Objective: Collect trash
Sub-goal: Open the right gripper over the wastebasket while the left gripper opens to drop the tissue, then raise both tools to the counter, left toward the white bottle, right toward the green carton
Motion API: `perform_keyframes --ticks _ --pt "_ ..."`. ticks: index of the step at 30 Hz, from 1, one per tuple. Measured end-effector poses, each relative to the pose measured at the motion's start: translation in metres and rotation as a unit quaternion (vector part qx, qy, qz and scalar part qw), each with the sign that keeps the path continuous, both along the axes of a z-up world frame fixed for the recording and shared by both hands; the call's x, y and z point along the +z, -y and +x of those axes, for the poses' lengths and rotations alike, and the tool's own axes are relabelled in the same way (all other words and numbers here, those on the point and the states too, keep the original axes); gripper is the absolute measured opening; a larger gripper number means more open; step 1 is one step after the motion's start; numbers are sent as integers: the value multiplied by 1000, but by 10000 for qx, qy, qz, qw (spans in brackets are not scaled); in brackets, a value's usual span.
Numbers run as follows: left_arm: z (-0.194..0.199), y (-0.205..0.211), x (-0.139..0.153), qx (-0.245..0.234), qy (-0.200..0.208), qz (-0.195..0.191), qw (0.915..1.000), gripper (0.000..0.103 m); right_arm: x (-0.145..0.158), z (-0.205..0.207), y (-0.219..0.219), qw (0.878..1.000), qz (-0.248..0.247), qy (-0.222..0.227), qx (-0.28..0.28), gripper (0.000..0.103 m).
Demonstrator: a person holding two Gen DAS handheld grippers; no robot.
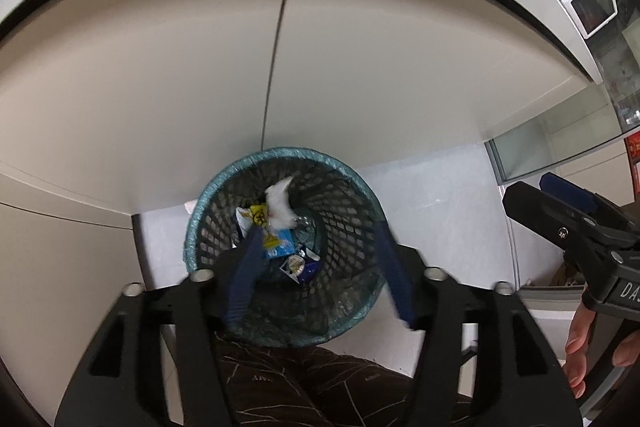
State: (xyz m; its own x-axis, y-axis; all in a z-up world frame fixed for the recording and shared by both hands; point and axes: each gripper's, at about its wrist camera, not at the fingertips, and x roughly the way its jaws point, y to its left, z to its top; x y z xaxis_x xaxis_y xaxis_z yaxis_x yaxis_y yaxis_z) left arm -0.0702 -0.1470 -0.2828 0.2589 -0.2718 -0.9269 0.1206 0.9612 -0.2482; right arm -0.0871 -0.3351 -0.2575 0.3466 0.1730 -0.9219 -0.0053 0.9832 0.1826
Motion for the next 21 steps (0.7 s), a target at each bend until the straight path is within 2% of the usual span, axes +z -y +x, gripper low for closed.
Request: perform_keyframes --ticks 2,4,6,8,15,21 --pt "0 -2 6 24 121 -20 9999 70 3 1 0 10000 25 37 2 95" --pt "-1 -3 14 34 251 -12 9997 83 6 3 -1 10000 32 88 -1 95" --pt "-2 -4 26 63 446 -6 9990 91 13 6 -2 9998 37 177 14 96" --pt "0 -6 37 61 535 -50 9985 96 21 9 -3 9996 32 283 42 96" --pt "5 -22 85 167 926 -135 9955 97 64 25 -8 9968 22 778 170 96" --pt "16 -47 132 437 1292 -100 9906 97 104 45 -13 9923 30 1213 246 96"
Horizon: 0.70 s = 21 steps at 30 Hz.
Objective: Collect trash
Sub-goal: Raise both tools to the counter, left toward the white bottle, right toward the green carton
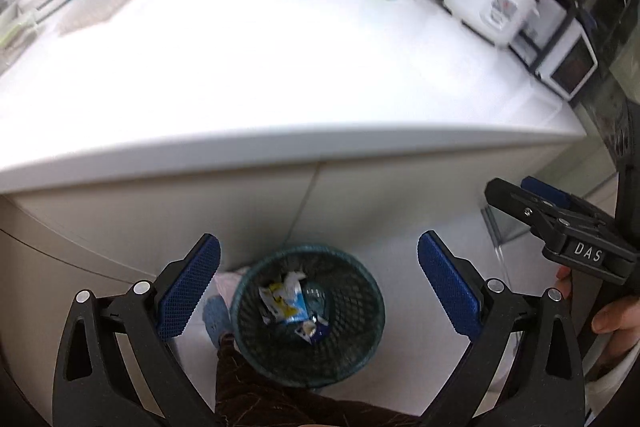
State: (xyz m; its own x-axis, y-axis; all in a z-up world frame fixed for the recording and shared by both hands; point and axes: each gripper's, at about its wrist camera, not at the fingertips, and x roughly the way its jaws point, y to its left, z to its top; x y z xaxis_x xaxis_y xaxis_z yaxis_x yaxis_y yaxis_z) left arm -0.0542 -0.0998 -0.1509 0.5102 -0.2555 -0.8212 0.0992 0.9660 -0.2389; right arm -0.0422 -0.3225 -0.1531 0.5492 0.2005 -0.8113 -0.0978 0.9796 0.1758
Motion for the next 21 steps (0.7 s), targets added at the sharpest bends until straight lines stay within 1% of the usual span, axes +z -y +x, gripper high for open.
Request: perform_keyframes --ticks 6,10,16,21 --pt "28 -28 44 199 394 92 9990 97 34 27 -10 9995 -32 324 64 96" --pt "49 -45 70 313 544 138 9979 97 57 49 -20 9987 -19 507 93 95" --pt "76 -65 101 389 713 183 9965 97 85 75 -37 9971 -18 742 177 96" --pt "96 -82 117 450 791 249 9955 97 104 99 -52 9960 -16 871 214 96"
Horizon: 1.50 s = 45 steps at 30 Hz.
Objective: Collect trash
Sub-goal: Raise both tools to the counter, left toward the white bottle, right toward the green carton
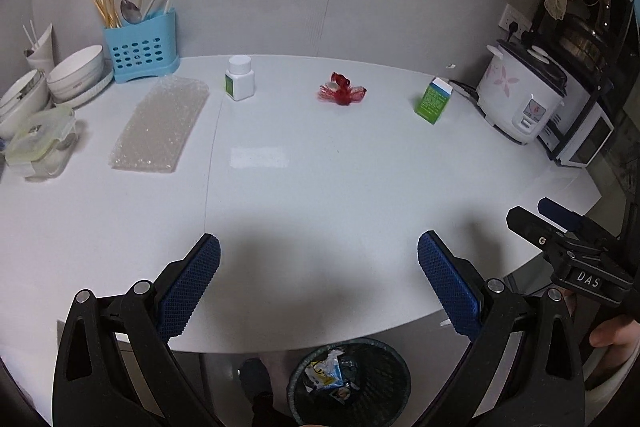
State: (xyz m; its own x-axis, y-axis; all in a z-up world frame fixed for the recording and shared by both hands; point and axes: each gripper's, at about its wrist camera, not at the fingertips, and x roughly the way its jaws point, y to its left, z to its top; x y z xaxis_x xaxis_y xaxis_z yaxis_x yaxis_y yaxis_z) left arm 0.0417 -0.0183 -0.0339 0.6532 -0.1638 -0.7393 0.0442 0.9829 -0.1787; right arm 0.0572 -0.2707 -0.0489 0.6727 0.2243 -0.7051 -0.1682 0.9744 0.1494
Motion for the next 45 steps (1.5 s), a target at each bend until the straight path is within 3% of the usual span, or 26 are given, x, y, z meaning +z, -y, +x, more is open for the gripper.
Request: perform_keyframes --ticks 9,23,34,45 --pt "43 -30 13 86 46 56 9999 97 10 41 -23 10000 -89 34 9 95" --pt "138 -68 0 99 -90 50 9999 97 0 125 -50 9993 -273 -181 -177 95" --pt "228 -90 -36 105 -358 102 9993 97 -19 203 -14 9920 -474 -472 -1073 95" --pt "293 -85 -63 -61 -531 245 9983 97 -34 261 12 9780 -599 -679 -1882 95"
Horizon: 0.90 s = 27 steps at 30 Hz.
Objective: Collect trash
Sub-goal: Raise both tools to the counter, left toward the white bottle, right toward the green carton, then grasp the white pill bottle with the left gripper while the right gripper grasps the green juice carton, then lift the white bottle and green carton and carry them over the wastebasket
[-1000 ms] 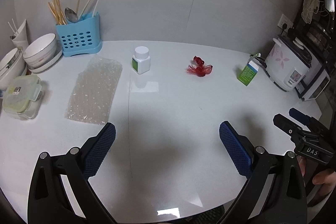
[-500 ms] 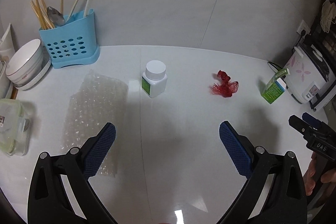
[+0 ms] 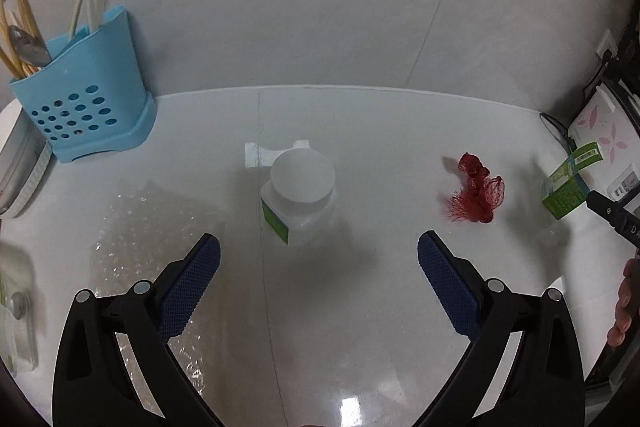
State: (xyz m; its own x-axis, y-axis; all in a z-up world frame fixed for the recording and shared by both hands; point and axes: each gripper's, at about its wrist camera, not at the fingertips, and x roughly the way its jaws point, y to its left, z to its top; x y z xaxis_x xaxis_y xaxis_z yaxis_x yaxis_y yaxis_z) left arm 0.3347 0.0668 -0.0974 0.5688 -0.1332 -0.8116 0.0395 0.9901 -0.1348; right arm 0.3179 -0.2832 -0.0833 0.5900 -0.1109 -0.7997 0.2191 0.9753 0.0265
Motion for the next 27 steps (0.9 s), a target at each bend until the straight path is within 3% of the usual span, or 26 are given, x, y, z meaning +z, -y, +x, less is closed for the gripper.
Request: perform_keyframes --ticks 11,14,19,22,24,27 --pt "42 6 -23 204 -200 227 9993 95 -10 33 20 9981 80 -118 -606 95" --pt "49 6 -30 262 -270 253 9990 92 -14 41 23 9969 83 -192 -761 95" --pt "58 8 -39 296 -385 307 9984 75 -18 51 26 9946 214 -242 -984 91" --pt "62 10 -42 289 -432 305 9982 59 -21 57 25 9940 224 -309 -1022 84" --pt "63 11 -42 286 -409 342 9982 50 -22 60 23 9940 178 -343 -1028 69" --pt "62 9 -40 299 -330 266 9987 49 -24 62 22 9942 45 -410 -997 46"
